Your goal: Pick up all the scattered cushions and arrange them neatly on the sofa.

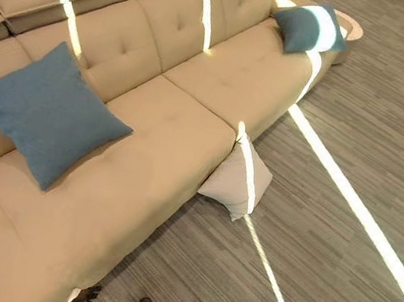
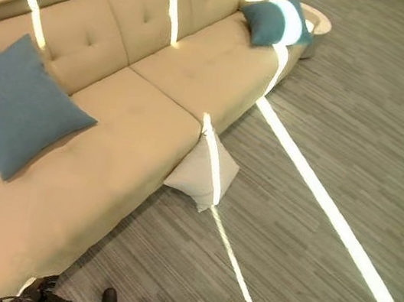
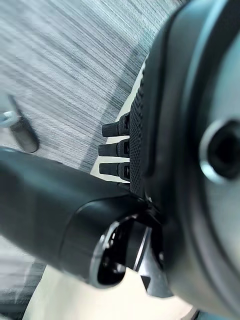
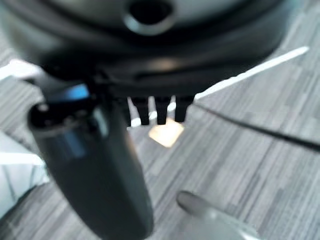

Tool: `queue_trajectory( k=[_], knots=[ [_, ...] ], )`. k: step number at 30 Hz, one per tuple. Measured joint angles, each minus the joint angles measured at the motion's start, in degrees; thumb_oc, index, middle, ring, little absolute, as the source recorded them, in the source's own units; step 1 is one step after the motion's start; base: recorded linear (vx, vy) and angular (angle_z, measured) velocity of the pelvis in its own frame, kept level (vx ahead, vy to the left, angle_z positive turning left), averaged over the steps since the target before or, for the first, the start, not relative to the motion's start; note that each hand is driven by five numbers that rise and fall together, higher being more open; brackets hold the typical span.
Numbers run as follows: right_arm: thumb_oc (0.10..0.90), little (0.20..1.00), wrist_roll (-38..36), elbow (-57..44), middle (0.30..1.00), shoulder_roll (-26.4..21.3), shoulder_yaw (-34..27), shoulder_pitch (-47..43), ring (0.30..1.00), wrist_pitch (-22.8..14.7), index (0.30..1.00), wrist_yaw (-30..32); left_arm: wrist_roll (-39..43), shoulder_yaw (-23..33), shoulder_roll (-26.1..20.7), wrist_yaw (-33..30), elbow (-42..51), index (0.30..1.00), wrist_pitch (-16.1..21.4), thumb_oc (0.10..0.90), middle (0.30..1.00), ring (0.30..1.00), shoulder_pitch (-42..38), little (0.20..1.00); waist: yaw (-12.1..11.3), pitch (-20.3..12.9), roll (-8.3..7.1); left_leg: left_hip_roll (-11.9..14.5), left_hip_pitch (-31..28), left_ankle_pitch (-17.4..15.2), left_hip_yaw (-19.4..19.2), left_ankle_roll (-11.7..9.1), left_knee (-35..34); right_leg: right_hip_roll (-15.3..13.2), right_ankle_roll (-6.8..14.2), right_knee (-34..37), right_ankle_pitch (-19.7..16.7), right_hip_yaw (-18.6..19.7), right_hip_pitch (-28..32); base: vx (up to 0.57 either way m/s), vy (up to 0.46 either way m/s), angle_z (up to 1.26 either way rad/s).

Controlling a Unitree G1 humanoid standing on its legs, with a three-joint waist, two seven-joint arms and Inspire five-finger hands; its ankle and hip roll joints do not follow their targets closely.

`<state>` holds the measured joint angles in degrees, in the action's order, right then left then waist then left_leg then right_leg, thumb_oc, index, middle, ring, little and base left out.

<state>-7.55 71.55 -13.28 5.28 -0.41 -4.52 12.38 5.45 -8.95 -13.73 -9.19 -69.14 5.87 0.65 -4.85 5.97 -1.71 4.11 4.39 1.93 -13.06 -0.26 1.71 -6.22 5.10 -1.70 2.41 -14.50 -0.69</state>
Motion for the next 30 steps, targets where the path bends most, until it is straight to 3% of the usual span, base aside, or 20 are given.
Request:
queue_trajectory(
  k=[3, 6, 7, 8, 9, 10, 12, 13, 15, 16, 17, 18, 19, 21, 22, 24, 26, 30],
  knots=[
    [0.8, 0.9, -0.05, -0.07, 0.9, -0.99, -0.05, 1.37, 0.9, 0.02, 0.9, 0.4, -0.01, -0.73, 1.46, 0.01, 0.09, 0.9, -0.05, 0.8, 0.9, 0.9, -1.39, 0.9, 1.72, -1.97, 1.29, 2.61, 1.13, 2.43, 4.23, -3.55, 1.17, 2.87, -1.61, 2.67, -0.96, 0.64, 0.52, -0.02, -0.103, -0.14],
    [0.8, 0.9, -0.05, -0.38, 0.9, -1.6, -0.04, 1.65, 0.9, -0.05, 0.9, 0.56, 0.02, -2.8, 2.26, 0.93, 1.79, 0.9, -0.03, 0.8, 0.9, 0.9, -1.76, 0.9, 2.98, -1.87, 0.84, 3.05, 2.32, 3.99, 7.27, -5.4, 4.68, 3.24, -3.48, 4.02, -2.42, 2.34, 1.02, -0.03, -0.006, -0.28],
    [0.8, 0.9, -0.01, 0.08, 0.9, -1.77, 0.09, 1.41, 0.9, 0.02, 0.9, 0.8, 0.21, -4.65, 2.16, 1.01, 2.41, 0.9, 0.02, 0.8, 0.9, 0.9, -2.68, 0.9, 2.63, -1.27, 0.2, 1.89, 3.85, 2.77, 13.11, -5.78, 7.25, 2.86, -4.71, 3.17, -2.85, 4.03, 0.24, 0.02, 0.025, -0.73],
    [0.8, 0.9, 0.0, 0.19, 0.9, -2.24, 0.09, 0.95, 0.9, 0.11, 0.9, 0.89, 0.16, -6.19, 1.84, 0.97, 2.87, 0.9, 0.15, 0.8, 0.9, 0.9, -3.22, 0.9, 0.52, -1.32, -0.37, -0.7, 4.1, 0.74, 21.06, -6.67, 5.71, 2.3, -4.59, 2.38, -2.89, 7.33, -1.08, 0.03, 0.057, -1.08],
    [0.8, 0.9, 0.03, 0.16, 0.9, -2.95, 0.14, 0.75, 0.9, 0.06, 0.9, 1.11, 0.01, -6.19, 2.02, 1.07, 3.32, 0.9, 0.32, 0.8, 0.9, 0.9, -3.53, 0.9, 0.16, -1.27, -0.52, -2.58, 3.69, -0.19, 23.28, -5.77, 4.28, 1.93, -4.67, 3.23, -3.49, 9.08, -1.82, 0.03, 0.118, -1.35],
    [0.8, 0.9, 0.08, 0.07, 0.9, -4.11, 0.46, -0.17, 0.9, 0.01, 0.9, 1.3, 0.01, -6.07, 2.61, 1.04, 2.91, 0.9, 0.06, 0.8, 0.9, 0.9, -3.71, 0.9, 1.32, -1.3, 0.25, -4.35, 3.33, -0.5, 23.88, -4.82, 1.88, 2.08, -3.9, 5.37, -5.6, 10.42, -1.61, 0.0, 0.134, -1.02],
    [0.8, 0.9, 0.1, 0.04, 0.9, -4.97, 0.55, -0.22, 0.9, 0.03, 0.9, 1.67, -0.04, -6.07, 3.36, 1.05, 2.4, 0.9, 0.07, 0.8, 0.9, 0.9, -3.93, 0.9, 2.54, -1.09, 1.7, -4.53, 2.42, -0.33, 22.9, -4.8, 0.94, 3.4, -3.66, 6.48, -6.47, 10.85, -0.93, -0.03, 0.128, -0.67],
    [0.8, 0.9, 0.13, 0.13, 0.9, -5.08, 0.44, -0.41, 0.9, 0.1, 0.9, 1.82, -0.08, -6.61, 3.54, 1.05, 1.99, 0.9, 0.05, 0.8, 0.9, 0.9, -3.95, 0.9, 2.87, -0.77, 2.46, -4.3, 1.11, -0.54, 21.71, -1.92, -0.51, 4.77, -3.65, 6.58, -6.96, 13.04, -1.53, -0.05, 0.152, -0.81],
    [0.8, 0.9, 0.25, 0.14, 0.9, -2.95, 1.16, 0.55, 0.9, 0.21, 0.9, 1.98, -1.13, -6.65, 3.12, 0.9, 2.03, 0.9, 0.0, 0.8, 0.9, 0.9, -5.74, 0.9, 4.17, 1.15, -0.73, -5.47, 0.83, -0.31, 19.17, -1.68, -0.82, 3.79, -2.71, 6.11, -8.16, 14.17, -3.08, -0.1, 0.178, -0.84],
    [0.8, 0.9, 0.59, -0.01, 0.9, -2.14, 1.51, 0.38, 0.9, 0.01, 0.9, 1.85, -1.15, -7.14, 3.23, 1.03, 1.95, 0.9, -0.11, 0.8, 0.9, 0.9, -5.74, 0.9, 5.04, 1.61, -1.22, -5.86, 0.77, -0.38, 16.83, -0.61, -1.24, 3.28, -1.91, 5.1, -8.63, 16.3, -4.54, -0.18, 0.147, -1.68],
    [0.8, 0.9, 0.68, -0.5, 0.9, -1.76, 1.57, -1.52, 0.9, -0.09, 0.9, 1.9, -1.16, -6.55, 3.16, 1.02, 2.15, 0.9, -0.12, 0.8, 0.9, 0.9, -6.79, 0.9, 4.92, 3.02, -1.1, -6.37, 1.7, -0.94, 11.13, 1.23, -0.49, 2.83, 0.41, 3.92, -11.8, 17.5, -8.28, -0.14, 0.101, -1.6],
    [0.8, 0.9, 0.7, -0.64, 0.9, -1.76, 1.48, -1.93, 0.9, -0.06, 0.9, 1.89, -1.13, -6.54, 3.0, 0.92, 2.06, 0.9, -0.11, 0.8, 0.9, 0.9, -7.43, 0.9, 5.66, 3.72, -0.87, -6.26, 1.99, -1.02, 9.77, 1.99, 0.02, 2.14, 0.55, 3.9, -11.93, 17.13, -8.9, -0.08, -0.027, -1.97],
    [0.8, 0.9, 0.7, -0.27, 0.9, -1.37, 1.42, -3.47, 0.9, 0.54, 0.9, 1.93, -1.11, -6.52, 2.67, 0.56, 2.72, 0.9, 0.11, 0.8, 0.9, 0.9, -7.77, 0.9, 3.88, 4.43, -0.22, -5.26, 1.27, -0.66, 5.36, 2.82, -1.34, 1.69, 3.55, 4.13, -12.01, 10.77, -10.47, 0.03, -0.09, -1.09],
    [0.8, 0.9, 1.12, -0.17, 0.9, -1.09, 1.53, -1.74, 0.9, 0.82, 0.9, 1.88, -1.12, -5.98, 1.98, 0.35, 2.96, 0.9, 0.1, 0.8, 0.9, 0.9, -8.47, 0.9, 3.03, 4.94, 0.87, -5.3, -0.28, -1.03, 4.17, 2.63, -2.49, -1.4, 1.65, 3.05, -9.3, -1.21, -8.52, 0.06, -0.102, -0.75],
    [0.8, 0.9, 1.32, 0.06, 0.9, -0.97, 1.53, -1.12, 0.9, 1.06, 0.9, 1.85, -1.11, -5.99, 1.83, 0.22, 3.15, 0.9, 0.15, 0.8, 0.9, 0.9, -8.37, 0.9, 2.46, 4.9, 1.0, -5.32, -0.83, -1.15, 3.86, 2.68, -2.69, -2.4, 1.73, 2.33, -9.14, -3.03, -7.75, 0.1, -0.103, -0.17],
    [0.8, 0.9, 1.79, 0.01, 0.9, -0.74, 1.59, 0.29, 0.9, 1.27, 0.9, 1.81, -1.11, -6.03, 0.98, -0.2, 3.64, 0.9, 0.14, 0.8, 0.9, 0.9, -7.42, 0.9, 2.2, 4.54, 0.97, -5.53, -1.47, -1.12, 3.91, 2.54, -3.12, -3.79, 2.11, 1.23, -8.88, -3.89, -5.18, 0.13, -0.138, -0.06],
    [0.8, 0.9, 1.81, 0.0, 0.9, -0.84, 1.56, 0.54, 0.9, 1.28, 0.9, 1.79, -1.1, -6.04, 0.24, -0.16, 3.35, 0.9, 0.0, 0.8, 0.9, 0.9, -6.66, 0.9, 2.3, 4.46, 0.83, -5.37, -1.42, -0.57, 4.12, 1.6, -3.21, -3.58, 1.31, 2.21, -7.04, -2.45, -3.99, 0.12, -0.168, 0.03],
    [0.8, 0.9, 1.79, -0.2, 0.9, -0.76, 1.62, 0.52, 0.9, 1.11, 0.9, 1.63, -1.11, -6.72, 1.32, 0.13, 3.18, 0.9, -0.06, 0.8, 0.9, 0.9, -3.9, 0.9, 2.02, 3.68, 2.02, -2.5, -1.5, -0.57, 5.26, -0.89, -0.68, 0.31, -0.34, 5.49, -6.35, -2.38, -0.44, 0.04, -0.231, 0.2]
  ],
)
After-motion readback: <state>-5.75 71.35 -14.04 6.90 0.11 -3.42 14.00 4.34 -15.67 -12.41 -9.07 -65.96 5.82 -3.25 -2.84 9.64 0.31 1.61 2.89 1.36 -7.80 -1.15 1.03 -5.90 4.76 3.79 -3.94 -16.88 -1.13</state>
